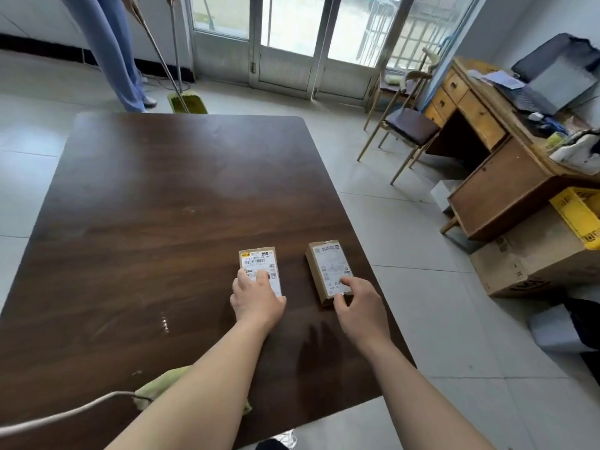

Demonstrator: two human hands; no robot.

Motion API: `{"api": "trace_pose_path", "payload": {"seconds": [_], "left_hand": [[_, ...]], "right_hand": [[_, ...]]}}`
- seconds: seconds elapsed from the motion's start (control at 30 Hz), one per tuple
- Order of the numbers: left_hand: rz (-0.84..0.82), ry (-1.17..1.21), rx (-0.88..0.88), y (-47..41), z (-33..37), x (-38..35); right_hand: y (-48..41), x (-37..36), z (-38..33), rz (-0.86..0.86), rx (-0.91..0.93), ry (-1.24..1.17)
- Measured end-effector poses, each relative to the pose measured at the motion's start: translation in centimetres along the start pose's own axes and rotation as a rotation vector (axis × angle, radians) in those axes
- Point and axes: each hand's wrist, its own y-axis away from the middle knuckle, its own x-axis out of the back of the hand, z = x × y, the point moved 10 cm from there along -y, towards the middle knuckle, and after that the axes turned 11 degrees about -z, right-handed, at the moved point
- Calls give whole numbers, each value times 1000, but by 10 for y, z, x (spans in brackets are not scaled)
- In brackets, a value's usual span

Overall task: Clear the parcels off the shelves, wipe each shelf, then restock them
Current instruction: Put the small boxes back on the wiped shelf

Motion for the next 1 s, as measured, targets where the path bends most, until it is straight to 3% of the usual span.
{"api": "trace_pose_path", "payload": {"seconds": [0.4,0.77,1.0], "left_hand": [[7,8,264,-42,-7,-44],[215,121,249,-41,-19,-17],[287,178,245,-35,-25,-1]], "right_hand": [[-90,-26,41,-171,54,52],[-129,-81,58,-376,-74,371],[-134,-94,61,-406,-85,357]]}}
